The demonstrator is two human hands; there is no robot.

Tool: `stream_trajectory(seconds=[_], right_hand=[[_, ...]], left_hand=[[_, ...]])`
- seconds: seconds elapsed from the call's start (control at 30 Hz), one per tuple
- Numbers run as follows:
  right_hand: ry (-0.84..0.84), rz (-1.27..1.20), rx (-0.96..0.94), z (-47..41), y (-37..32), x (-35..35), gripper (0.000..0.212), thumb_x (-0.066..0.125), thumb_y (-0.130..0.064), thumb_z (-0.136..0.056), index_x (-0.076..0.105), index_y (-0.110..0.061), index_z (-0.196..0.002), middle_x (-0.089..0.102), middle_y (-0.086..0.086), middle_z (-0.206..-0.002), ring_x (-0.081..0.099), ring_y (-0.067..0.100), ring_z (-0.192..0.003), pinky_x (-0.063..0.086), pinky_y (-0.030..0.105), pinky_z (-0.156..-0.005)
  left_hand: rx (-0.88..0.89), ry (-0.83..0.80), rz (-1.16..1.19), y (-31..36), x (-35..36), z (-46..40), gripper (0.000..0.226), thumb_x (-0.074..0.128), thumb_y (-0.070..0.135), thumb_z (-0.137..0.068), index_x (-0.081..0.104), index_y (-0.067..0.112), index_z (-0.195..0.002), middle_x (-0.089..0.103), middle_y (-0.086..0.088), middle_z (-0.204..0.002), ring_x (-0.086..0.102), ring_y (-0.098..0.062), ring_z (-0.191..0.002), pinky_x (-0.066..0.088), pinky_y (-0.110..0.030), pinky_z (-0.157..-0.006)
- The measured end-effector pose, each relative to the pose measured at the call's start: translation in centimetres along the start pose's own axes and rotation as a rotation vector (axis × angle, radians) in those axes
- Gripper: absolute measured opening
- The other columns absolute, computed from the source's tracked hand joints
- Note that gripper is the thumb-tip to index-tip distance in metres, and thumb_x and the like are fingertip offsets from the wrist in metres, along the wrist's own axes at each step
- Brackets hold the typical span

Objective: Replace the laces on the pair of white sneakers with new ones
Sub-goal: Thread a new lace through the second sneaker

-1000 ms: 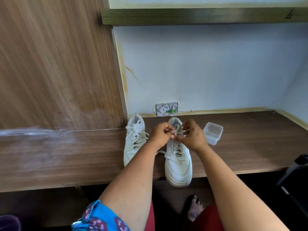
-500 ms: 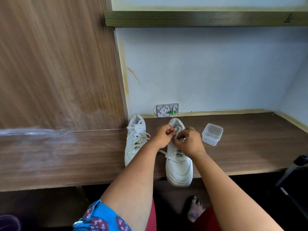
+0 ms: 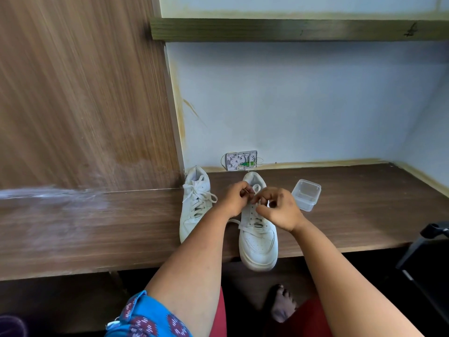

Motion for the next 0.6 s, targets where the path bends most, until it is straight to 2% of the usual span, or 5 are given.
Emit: stream_trajectory(seconds=[0.1, 0.23, 0.4, 0.47, 0.6], right_hand=[[-0.179, 0.051, 0.101, 0.3, 0.8, 0.5, 0.021, 0.066, -0.012, -0.068, 0.057, -0.012, -0.049, 0.065, 0.01, -0.064, 0.056, 0.022, -0.06, 0.043, 0.027, -0.059], [-0.378, 0.071, 0.224, 0.9, 1.9, 1.0, 0.028, 0.066, -0.013, -0.068, 0.055, 0.013, -0.067, 0.056, 0.011, -0.059, 0.051, 0.009, -0.056, 0.04, 0.025, -0.059], [-0.402, 0.079, 0.23, 1.2, 1.6, 1.2, 0.027, 0.077, -0.023, -0.072, 0.058, -0.01, -0.059, 0.053, -0.004, -0.056, 0.046, 0.005, -0.055, 0.038, 0.021, -0.06], [-0.436, 0.078, 0.229, 1.3, 1.5, 1.3, 0.025, 0.082, -0.03, -0.07, 0.063, -0.015, -0.063, 0.057, -0.008, -0.059, 0.049, 0.003, -0.057, 0.039, 0.017, -0.059], [-0.465, 0.016, 0.231, 1.5, 1.7, 1.2, 0.009, 0.078, -0.006, -0.07, 0.071, -0.01, -0.075, 0.067, -0.003, -0.069, 0.058, 0.004, -0.065, 0.047, 0.019, -0.066]], left_hand=[[0.001, -0.01, -0.011, 0.1, -0.1, 0.2, 0.029, 0.054, -0.001, -0.09, 0.058, 0.026, -0.078, 0.058, 0.009, -0.072, 0.054, -0.01, -0.071, 0.048, -0.031, -0.078], [0.051, -0.054, -0.102, 0.5, 0.0, 0.6, 0.017, 0.055, 0.014, -0.093, 0.062, 0.029, -0.093, 0.063, 0.003, -0.093, 0.059, -0.018, -0.088, 0.05, -0.037, -0.085], [0.026, -0.043, -0.122, 0.6, 0.1, 0.3, 0.03, 0.048, 0.013, -0.096, 0.067, 0.026, -0.116, 0.061, -0.001, -0.126, 0.06, -0.018, -0.107, 0.049, -0.037, -0.094], [0.003, -0.019, -0.118, 0.7, 0.0, 0.1, 0.031, 0.046, 0.016, -0.098, 0.064, 0.022, -0.123, 0.057, -0.002, -0.127, 0.057, -0.018, -0.109, 0.048, -0.034, -0.095], [-0.085, 0.162, 0.019, 0.7, -0.6, -0.6, 0.027, 0.053, 0.022, -0.097, 0.063, 0.009, -0.119, 0.061, -0.01, -0.113, 0.059, -0.021, -0.098, 0.044, -0.026, -0.078]])
Point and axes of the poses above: each hand's wrist, its own z-axis away from the middle knuckle, its own x-axis out of the palm, y = z × x, the point moved 5 cm from there along -z, towards the middle knuckle
